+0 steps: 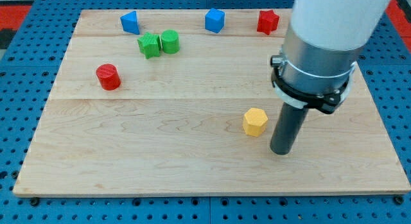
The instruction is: Push the green circle away from the green star
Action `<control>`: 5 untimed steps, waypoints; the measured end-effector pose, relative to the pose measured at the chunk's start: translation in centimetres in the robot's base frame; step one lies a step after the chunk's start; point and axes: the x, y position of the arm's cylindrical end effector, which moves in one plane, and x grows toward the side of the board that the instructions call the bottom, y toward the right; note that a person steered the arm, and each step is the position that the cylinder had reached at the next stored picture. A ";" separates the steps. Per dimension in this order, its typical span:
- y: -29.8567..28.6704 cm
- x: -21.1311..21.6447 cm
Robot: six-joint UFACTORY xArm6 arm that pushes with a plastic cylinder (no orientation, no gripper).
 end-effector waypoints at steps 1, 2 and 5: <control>1.8 -0.4; 1.8 -0.5; 1.8 -2.7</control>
